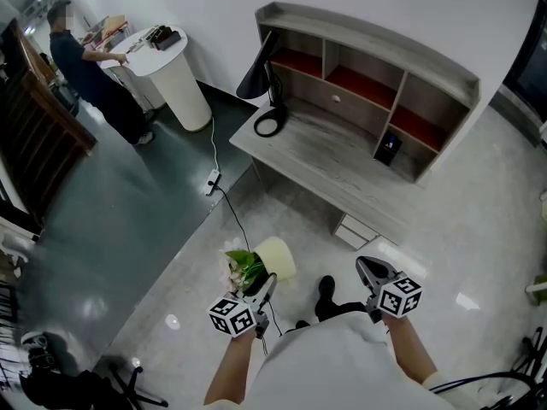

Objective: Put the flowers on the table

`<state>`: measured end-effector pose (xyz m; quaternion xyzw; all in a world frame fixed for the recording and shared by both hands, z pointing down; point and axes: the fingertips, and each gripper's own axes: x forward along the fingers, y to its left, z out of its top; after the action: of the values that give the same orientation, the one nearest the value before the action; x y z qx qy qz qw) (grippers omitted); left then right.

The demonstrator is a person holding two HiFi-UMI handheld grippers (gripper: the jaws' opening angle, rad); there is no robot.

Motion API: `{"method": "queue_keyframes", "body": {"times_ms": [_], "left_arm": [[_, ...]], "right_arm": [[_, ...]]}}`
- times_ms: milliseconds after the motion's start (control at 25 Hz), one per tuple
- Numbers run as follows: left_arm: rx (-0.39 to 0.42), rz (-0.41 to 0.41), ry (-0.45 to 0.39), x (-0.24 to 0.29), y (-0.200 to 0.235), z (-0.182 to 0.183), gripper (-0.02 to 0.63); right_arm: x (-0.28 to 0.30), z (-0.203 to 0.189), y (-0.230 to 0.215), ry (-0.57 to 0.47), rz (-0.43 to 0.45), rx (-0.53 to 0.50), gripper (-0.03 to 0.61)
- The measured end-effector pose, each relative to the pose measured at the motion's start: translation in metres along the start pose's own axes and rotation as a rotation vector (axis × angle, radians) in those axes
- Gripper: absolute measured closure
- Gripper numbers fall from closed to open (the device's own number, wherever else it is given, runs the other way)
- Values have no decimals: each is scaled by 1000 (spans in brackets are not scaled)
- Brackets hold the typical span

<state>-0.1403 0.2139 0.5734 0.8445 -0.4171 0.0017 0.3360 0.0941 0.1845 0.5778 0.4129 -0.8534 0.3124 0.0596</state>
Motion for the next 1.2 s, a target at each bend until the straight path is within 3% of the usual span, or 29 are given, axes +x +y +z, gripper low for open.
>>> {"method": "queue_keyframes", "body": {"times_ms": [640, 1200], "left_arm": [[3, 65, -13, 97, 22, 51, 560], [15, 107, -16, 157, 29, 77, 560]], "right_arm": [[61, 66, -76, 50, 67, -13, 560], [78, 101, -133, 58, 87, -10, 560]]}}
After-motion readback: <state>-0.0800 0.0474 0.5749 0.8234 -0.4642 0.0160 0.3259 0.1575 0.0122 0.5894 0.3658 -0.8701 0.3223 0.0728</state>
